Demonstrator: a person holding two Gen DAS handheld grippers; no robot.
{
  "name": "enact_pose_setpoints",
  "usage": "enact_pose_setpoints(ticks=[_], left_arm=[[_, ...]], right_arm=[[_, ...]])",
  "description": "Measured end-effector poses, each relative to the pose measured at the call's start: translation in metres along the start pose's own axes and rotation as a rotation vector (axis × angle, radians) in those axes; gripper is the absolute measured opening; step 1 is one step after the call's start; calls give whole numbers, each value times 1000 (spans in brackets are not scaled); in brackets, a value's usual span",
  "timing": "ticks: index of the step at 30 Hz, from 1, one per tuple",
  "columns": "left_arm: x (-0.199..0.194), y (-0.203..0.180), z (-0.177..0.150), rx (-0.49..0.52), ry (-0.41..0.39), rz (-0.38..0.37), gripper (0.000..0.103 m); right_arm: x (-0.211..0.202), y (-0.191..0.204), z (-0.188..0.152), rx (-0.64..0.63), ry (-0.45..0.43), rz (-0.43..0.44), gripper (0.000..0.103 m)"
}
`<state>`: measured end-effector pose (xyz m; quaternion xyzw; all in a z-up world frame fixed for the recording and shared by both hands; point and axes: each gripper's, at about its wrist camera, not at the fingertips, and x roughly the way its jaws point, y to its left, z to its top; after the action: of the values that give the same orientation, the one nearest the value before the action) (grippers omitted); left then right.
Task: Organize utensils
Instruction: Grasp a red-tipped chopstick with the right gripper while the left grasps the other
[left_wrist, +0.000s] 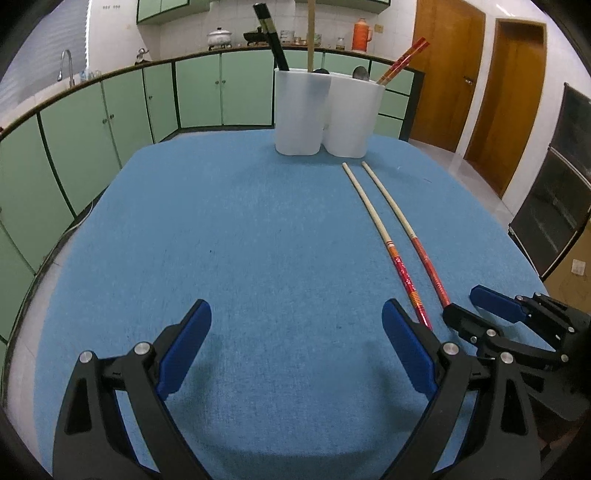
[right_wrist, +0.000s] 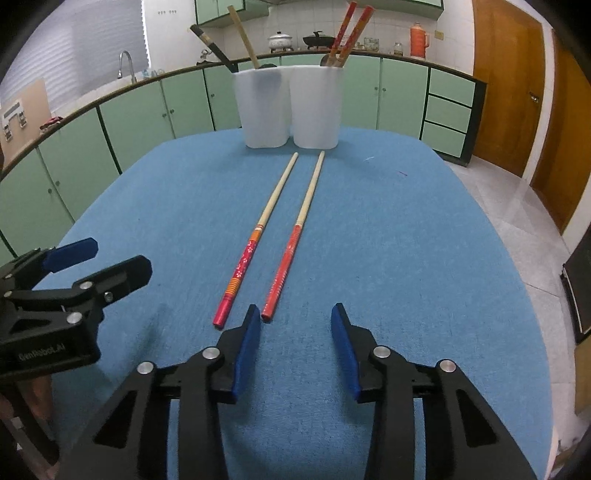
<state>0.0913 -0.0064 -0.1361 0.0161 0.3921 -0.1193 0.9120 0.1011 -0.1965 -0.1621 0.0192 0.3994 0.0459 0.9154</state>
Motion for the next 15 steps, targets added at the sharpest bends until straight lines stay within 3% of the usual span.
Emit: enact_pose_setpoints(ticks=[9,13,15], left_arm=[[12,-2,4,-7,38,-6,91],[16,-4,5,1,51,-10,91],[15,-4,5,5,47,-15,91]], right_arm=[[7,3,6,-5,21,-17,31],[8,3,8,-6,26,-19,10],[8,-1,8,19,30,-6,8]])
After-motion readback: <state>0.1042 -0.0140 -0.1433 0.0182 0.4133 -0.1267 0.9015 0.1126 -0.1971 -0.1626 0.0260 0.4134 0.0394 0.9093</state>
